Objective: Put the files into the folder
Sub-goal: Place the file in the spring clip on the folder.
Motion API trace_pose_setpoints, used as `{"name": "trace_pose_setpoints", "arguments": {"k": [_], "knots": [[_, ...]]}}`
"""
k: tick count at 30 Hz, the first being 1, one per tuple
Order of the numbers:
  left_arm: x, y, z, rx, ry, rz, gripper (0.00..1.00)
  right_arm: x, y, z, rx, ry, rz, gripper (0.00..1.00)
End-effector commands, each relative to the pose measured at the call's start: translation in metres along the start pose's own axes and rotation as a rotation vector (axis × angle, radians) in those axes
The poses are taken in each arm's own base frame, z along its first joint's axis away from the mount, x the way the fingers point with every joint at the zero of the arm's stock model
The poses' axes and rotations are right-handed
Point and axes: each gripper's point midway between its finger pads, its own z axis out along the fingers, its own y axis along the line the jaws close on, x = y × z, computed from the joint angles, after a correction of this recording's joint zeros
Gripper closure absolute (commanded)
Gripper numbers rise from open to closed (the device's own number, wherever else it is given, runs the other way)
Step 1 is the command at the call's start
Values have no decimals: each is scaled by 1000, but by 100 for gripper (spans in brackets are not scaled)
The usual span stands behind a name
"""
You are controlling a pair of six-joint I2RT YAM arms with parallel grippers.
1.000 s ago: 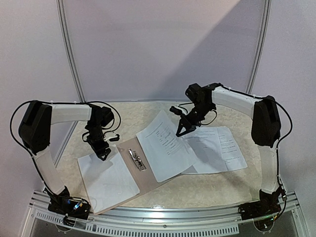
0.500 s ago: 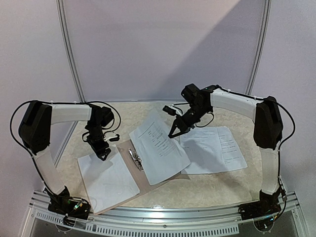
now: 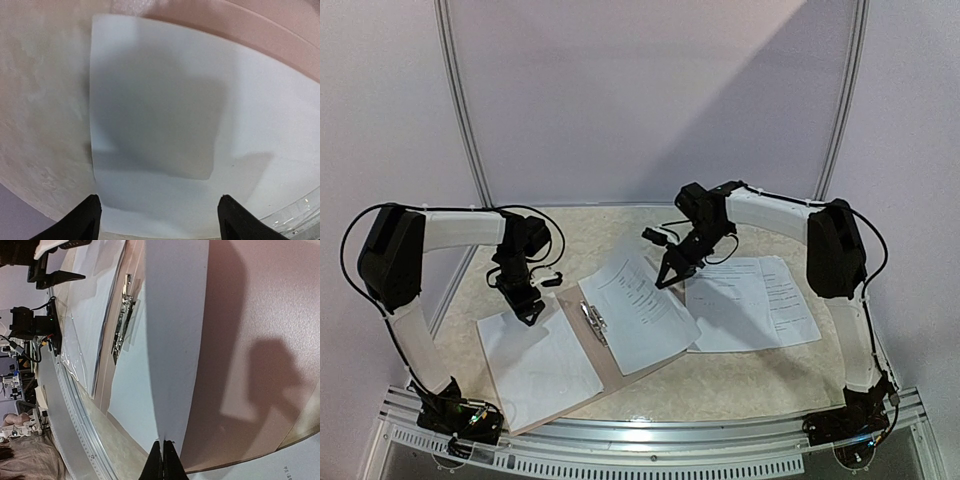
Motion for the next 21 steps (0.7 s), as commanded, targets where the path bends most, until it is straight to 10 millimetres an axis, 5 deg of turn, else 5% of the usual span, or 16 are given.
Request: {"name": "trace_pose_setpoints", "arguments": {"k": [1,21], "knots": [[1,0,6,12,3,2,18,9,-4,9,19,53,-1,100],[1,-2,6,18,7,7,18,-4,-24,12,112,25,14,96]]}}
